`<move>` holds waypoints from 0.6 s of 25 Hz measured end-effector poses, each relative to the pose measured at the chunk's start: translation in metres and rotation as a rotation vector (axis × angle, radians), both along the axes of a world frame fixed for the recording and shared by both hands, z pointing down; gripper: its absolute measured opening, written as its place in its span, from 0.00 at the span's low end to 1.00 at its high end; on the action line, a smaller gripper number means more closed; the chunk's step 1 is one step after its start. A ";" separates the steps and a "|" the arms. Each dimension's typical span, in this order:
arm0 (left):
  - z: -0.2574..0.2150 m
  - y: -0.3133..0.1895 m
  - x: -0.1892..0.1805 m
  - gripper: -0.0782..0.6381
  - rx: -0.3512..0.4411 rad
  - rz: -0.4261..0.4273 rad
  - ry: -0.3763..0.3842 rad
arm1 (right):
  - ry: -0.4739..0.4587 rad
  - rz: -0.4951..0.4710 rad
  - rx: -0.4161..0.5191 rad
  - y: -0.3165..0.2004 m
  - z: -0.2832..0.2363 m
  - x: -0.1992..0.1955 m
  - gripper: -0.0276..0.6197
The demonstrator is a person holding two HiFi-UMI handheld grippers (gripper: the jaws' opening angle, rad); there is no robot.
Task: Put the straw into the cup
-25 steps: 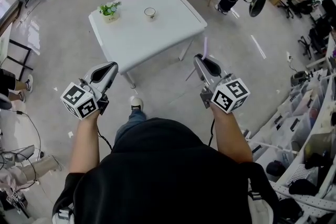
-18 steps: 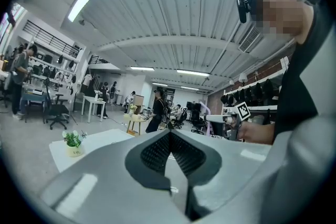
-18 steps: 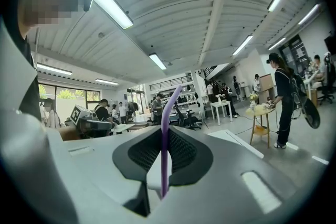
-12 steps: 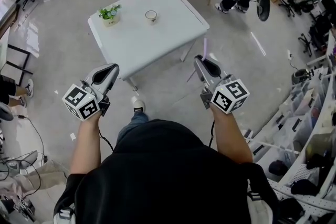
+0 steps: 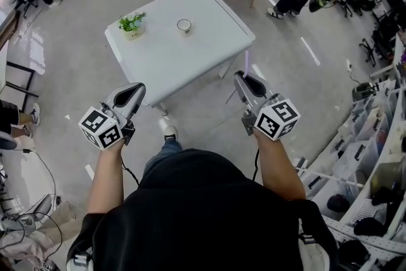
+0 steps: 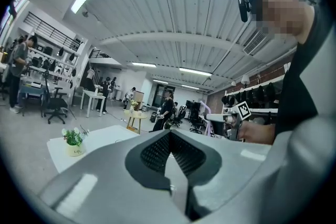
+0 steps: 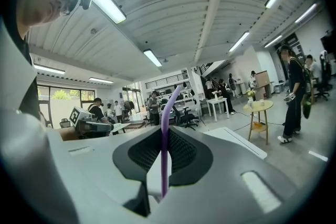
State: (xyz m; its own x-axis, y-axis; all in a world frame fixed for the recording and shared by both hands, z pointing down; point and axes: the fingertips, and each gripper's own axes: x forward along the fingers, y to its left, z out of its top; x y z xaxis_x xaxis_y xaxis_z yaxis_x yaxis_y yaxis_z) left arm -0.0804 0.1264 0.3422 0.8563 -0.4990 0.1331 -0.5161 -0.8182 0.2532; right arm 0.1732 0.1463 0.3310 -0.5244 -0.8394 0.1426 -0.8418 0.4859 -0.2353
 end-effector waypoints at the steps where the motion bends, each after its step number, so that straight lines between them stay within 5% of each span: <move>1: 0.002 -0.004 -0.001 0.11 -0.002 0.001 0.003 | -0.001 0.000 -0.004 -0.003 0.001 -0.001 0.13; 15: 0.022 -0.062 -0.011 0.11 -0.043 0.030 0.000 | -0.009 0.025 -0.045 -0.055 0.015 -0.014 0.13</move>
